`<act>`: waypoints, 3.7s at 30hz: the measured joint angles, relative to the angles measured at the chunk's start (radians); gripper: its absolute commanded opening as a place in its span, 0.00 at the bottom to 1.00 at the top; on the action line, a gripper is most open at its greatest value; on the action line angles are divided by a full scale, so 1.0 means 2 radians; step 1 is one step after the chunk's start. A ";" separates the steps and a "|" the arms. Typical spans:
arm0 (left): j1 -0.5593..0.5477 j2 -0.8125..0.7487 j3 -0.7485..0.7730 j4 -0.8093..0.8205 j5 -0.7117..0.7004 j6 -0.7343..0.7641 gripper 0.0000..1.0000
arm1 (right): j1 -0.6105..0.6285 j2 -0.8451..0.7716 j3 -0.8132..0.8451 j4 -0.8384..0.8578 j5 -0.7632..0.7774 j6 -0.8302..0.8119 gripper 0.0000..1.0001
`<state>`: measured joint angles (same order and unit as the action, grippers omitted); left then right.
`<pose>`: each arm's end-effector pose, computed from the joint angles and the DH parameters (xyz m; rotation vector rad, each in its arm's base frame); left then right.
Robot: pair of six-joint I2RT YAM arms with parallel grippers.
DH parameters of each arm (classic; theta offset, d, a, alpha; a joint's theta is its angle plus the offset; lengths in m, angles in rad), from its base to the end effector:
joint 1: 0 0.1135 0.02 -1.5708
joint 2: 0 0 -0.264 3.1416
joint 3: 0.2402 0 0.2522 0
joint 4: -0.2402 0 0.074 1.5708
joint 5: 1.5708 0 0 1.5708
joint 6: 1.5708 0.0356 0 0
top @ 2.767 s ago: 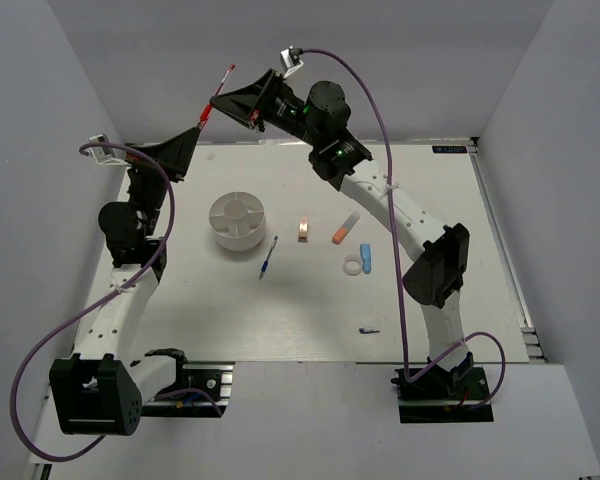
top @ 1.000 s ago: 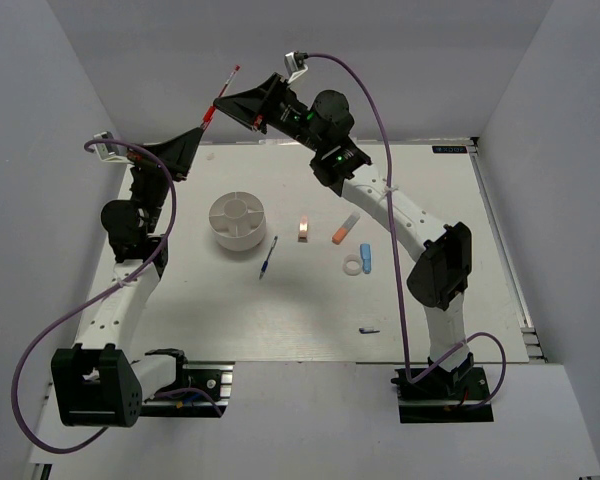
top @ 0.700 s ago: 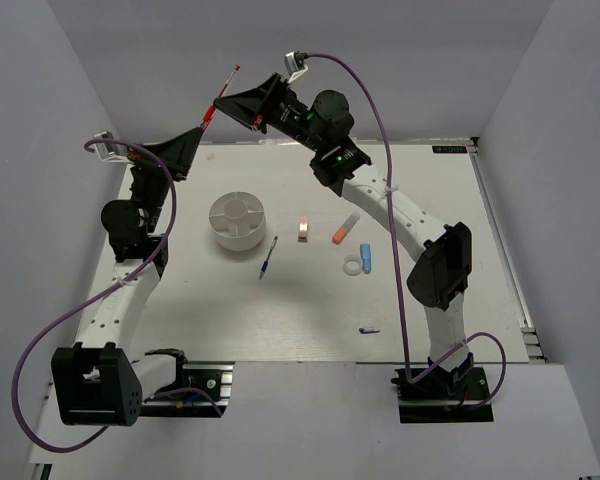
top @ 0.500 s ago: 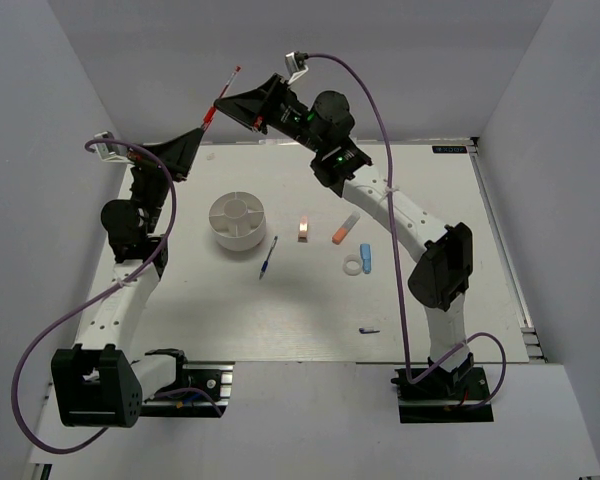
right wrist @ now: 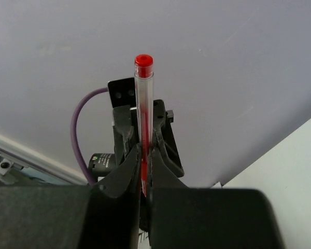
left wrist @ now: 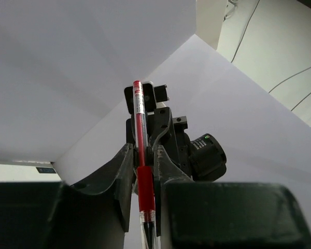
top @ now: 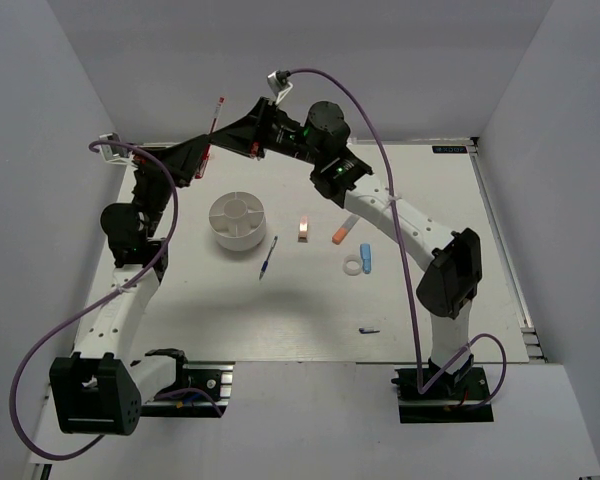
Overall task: Sort the stationery into containers
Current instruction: Close the pen cap on the pen, then place the pen in the storage box.
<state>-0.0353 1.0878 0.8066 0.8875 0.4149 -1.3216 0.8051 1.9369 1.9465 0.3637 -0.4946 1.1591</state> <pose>0.2363 -0.0227 0.3977 -0.2906 1.0889 -1.4250 0.3045 0.3411 0.4608 -0.2689 1.5001 1.9425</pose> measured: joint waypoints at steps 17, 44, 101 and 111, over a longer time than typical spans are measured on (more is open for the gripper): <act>0.004 -0.002 -0.009 -0.041 -0.008 0.001 0.68 | -0.022 -0.012 -0.022 -0.011 -0.033 -0.014 0.00; -0.002 -0.336 -0.178 -0.393 0.296 1.042 0.76 | -0.111 -0.179 -0.327 -0.031 -0.192 -0.084 0.00; -0.047 -0.223 -0.264 -0.182 0.516 1.432 0.00 | -0.002 -0.087 -0.297 -0.056 -0.178 0.034 0.00; -0.054 -0.236 -0.264 -0.201 0.515 1.435 0.00 | -0.010 -0.087 -0.295 -0.066 -0.166 0.027 0.89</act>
<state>-0.1440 0.6163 0.2779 0.4862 1.4445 1.5475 0.7845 1.7622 1.3567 0.2321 -0.8257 1.2121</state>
